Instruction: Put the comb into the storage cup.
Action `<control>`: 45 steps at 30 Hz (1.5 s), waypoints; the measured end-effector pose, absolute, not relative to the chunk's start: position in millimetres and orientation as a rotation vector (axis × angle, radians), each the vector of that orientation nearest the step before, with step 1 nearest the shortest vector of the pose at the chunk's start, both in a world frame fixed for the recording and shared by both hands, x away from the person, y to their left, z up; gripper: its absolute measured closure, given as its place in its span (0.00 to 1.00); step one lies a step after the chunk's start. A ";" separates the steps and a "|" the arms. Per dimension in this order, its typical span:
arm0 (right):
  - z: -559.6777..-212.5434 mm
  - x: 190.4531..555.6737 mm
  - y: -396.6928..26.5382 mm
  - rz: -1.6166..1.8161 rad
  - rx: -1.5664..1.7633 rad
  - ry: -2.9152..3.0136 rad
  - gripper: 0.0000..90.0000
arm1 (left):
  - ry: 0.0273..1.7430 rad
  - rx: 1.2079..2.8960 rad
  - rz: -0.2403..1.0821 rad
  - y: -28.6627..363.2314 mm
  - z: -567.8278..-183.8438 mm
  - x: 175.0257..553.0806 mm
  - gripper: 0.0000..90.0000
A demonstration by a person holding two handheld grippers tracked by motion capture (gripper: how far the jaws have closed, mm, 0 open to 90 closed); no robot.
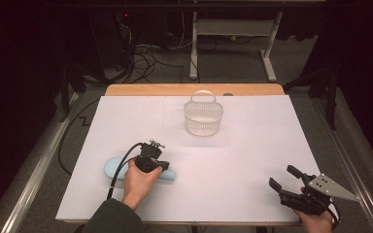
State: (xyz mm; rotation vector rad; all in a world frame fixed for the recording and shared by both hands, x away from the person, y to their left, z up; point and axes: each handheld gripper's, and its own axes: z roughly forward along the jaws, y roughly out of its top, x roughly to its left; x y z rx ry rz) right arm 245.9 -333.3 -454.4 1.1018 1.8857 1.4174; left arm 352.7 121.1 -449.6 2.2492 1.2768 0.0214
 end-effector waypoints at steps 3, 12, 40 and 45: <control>-454.3 246.0 -333.6 1.416 1.108 1.886 0.22 | 1.267 2.247 0.023 121.2 -449.0 350.0 1.00; -454.4 246.2 -333.4 1.414 1.105 1.889 0.22 | 1.248 2.246 0.016 123.1 -449.5 342.8 1.00; -454.4 246.6 -333.3 1.414 1.106 1.888 0.22 | 1.212 2.237 0.013 122.2 -451.3 326.9 1.00; -454.5 246.9 -333.3 1.416 1.109 1.889 0.22 | 1.202 2.249 0.016 121.5 -451.7 324.3 1.00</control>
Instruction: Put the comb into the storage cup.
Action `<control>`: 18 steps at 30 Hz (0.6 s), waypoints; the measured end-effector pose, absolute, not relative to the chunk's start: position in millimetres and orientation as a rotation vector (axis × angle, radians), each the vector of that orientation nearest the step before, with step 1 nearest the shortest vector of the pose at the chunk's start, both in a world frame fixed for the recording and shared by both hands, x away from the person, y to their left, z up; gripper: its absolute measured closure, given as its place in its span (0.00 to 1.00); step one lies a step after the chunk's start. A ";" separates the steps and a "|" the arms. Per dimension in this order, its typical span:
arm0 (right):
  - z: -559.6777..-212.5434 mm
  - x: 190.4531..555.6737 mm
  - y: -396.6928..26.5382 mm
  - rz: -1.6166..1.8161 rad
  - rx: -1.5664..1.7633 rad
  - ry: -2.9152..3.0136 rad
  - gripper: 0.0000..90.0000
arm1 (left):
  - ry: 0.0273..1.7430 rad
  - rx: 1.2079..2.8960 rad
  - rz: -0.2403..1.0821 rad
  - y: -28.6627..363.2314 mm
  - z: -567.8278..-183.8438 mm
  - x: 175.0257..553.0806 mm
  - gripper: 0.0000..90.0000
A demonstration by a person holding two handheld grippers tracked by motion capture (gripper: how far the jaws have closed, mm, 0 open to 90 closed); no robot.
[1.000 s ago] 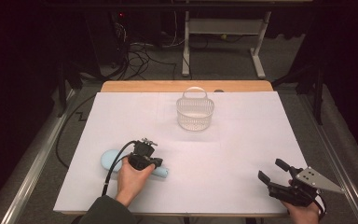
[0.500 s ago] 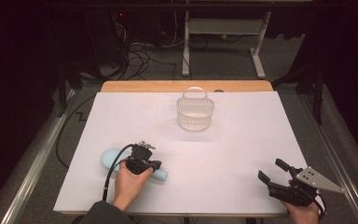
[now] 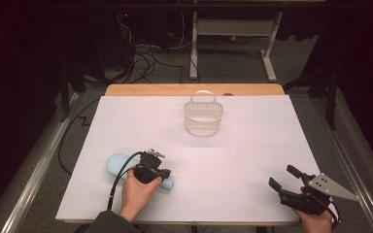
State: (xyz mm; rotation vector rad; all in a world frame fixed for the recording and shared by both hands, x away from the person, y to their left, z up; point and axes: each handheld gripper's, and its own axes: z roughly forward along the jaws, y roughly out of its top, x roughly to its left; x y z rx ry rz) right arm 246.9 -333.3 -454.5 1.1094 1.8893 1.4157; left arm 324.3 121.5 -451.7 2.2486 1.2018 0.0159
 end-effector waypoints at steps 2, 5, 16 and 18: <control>-454.5 246.9 -333.1 1.415 1.109 1.890 0.22 | 1.202 2.246 0.011 122.5 -452.2 322.4 1.00; -454.5 246.9 -333.2 1.415 1.109 1.890 0.22 | 1.200 2.247 0.008 125.6 -453.2 318.6 1.00; -454.7 248.8 -332.0 1.415 1.108 1.893 0.22 | 1.199 2.234 0.011 138.0 -454.0 304.6 1.00; -454.7 249.3 -331.9 1.416 1.107 1.895 0.22 | 1.200 2.233 0.014 139.5 -454.2 302.6 1.00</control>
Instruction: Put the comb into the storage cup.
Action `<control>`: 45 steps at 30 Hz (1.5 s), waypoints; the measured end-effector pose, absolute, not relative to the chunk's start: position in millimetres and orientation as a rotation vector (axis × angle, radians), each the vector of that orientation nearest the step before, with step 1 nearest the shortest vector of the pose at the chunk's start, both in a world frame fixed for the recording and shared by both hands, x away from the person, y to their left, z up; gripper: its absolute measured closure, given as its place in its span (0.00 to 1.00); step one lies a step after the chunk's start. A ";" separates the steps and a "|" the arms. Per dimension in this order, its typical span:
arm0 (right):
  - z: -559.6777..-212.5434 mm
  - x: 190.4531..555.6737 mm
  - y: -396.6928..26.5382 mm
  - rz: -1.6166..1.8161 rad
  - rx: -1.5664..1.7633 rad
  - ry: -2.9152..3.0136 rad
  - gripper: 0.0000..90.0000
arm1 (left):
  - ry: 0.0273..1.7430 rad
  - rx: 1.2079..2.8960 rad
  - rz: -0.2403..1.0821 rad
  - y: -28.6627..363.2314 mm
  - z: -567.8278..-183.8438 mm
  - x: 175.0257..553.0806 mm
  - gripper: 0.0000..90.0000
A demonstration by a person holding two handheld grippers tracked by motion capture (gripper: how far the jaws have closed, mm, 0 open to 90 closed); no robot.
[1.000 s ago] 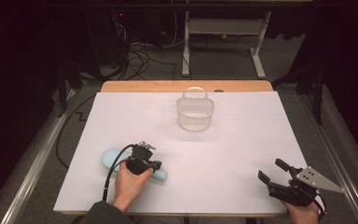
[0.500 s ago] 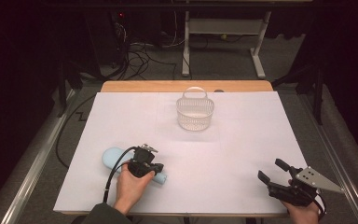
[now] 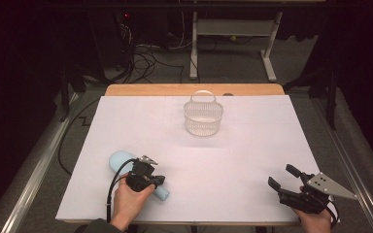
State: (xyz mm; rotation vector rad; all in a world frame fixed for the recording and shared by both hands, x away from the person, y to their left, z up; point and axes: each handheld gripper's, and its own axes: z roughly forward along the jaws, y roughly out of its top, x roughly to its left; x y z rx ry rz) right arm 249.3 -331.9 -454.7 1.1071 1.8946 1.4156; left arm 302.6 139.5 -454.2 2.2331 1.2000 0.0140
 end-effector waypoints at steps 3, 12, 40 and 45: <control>-454.8 249.8 -331.6 1.417 1.106 1.894 0.22 | 1.199 2.229 0.014 141.2 -454.5 299.5 1.00; -454.8 252.0 -330.4 1.420 1.098 1.899 0.22 | 1.194 2.238 0.021 145.2 -454.2 292.3 1.00; -455.1 255.9 -329.5 1.429 1.099 1.902 0.22 | 1.208 2.220 0.038 163.0 -453.0 273.7 1.00; -455.1 255.9 -329.9 1.430 1.101 1.901 0.22 | 1.209 2.230 0.046 165.0 -452.6 270.8 1.00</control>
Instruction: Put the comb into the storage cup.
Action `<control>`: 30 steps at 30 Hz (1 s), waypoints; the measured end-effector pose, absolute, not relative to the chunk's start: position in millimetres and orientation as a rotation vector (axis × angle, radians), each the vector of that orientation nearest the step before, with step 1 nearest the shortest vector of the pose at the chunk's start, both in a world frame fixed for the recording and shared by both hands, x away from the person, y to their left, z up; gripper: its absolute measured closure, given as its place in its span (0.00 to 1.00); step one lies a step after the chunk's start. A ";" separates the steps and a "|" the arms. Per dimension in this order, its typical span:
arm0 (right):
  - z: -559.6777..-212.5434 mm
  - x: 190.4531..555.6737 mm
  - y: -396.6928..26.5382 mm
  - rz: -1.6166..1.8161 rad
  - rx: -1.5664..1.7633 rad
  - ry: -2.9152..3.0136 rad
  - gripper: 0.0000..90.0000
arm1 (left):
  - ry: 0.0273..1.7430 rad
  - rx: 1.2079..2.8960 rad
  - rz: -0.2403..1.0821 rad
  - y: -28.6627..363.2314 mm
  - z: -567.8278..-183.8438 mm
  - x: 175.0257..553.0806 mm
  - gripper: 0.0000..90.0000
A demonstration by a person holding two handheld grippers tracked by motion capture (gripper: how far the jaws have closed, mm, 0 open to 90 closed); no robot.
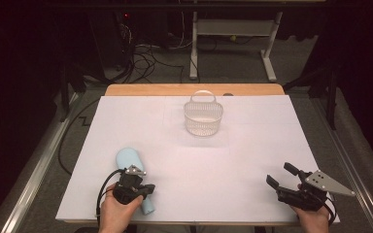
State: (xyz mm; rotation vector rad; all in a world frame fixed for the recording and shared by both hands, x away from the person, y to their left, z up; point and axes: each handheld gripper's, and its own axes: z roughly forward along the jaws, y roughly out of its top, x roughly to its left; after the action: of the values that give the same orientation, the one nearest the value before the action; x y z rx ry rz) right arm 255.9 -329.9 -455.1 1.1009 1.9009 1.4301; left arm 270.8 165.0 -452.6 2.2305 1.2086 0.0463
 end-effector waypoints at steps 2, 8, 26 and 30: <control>-455.2 256.0 -329.8 1.431 1.103 1.901 0.22 | 1.212 2.227 0.051 165.7 -452.9 269.8 1.00; -455.1 256.1 -329.8 1.429 1.102 1.901 0.22 | 1.212 2.226 0.049 167.3 -453.3 268.8 1.00; -455.1 256.1 -330.0 1.431 1.102 1.902 0.22 | 1.229 2.204 0.063 173.8 -452.2 265.7 0.94; -455.1 256.0 -330.0 1.431 1.101 1.902 0.22 | 1.216 2.186 0.052 174.8 -448.1 265.0 0.84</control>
State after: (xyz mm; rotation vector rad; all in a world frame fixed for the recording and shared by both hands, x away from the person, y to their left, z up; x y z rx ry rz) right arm 256.0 -330.0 -455.1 1.1015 1.9017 1.4312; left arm 265.0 174.8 -448.1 2.1861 1.2162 0.0522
